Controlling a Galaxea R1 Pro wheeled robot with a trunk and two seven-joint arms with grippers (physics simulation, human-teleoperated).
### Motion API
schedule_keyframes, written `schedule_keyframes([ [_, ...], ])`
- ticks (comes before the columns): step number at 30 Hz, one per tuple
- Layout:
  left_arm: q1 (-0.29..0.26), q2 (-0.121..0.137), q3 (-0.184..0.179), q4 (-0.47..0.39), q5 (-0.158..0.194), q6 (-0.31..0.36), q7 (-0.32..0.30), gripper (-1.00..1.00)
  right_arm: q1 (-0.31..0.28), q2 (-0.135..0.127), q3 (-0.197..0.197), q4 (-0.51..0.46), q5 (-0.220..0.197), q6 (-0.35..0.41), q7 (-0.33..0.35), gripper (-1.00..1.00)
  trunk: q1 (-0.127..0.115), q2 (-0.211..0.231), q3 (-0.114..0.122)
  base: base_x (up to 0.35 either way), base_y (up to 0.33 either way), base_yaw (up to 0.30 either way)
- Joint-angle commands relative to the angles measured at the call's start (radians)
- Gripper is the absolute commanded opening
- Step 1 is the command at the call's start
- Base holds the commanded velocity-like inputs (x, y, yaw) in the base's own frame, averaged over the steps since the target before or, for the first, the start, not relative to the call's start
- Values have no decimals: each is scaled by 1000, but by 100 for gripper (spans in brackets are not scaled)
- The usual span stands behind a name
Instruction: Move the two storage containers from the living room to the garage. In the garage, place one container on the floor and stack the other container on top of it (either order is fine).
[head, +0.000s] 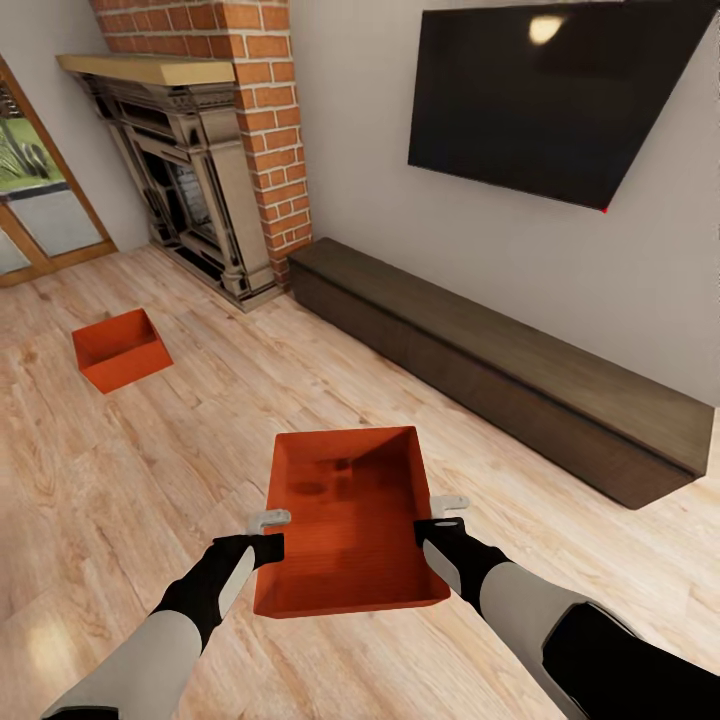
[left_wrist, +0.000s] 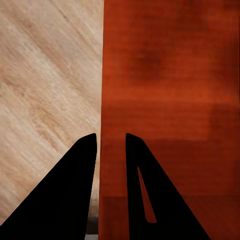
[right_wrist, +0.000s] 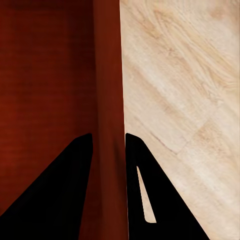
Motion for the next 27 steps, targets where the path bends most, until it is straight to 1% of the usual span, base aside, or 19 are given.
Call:
schedule_keyframes([
  [1, 0, 0, 9, 1, -16, 8, 53, -100, 0, 0, 14, -21, 2, 5, -1, -100, -4, 6, 4, 0, 0, 0],
  [27, 0, 0, 8, 1, -16, 7, 53, -100, 0, 0, 14, -21, 2, 5, -1, -100, -103, 188, 126, 0, 0, 0],
])
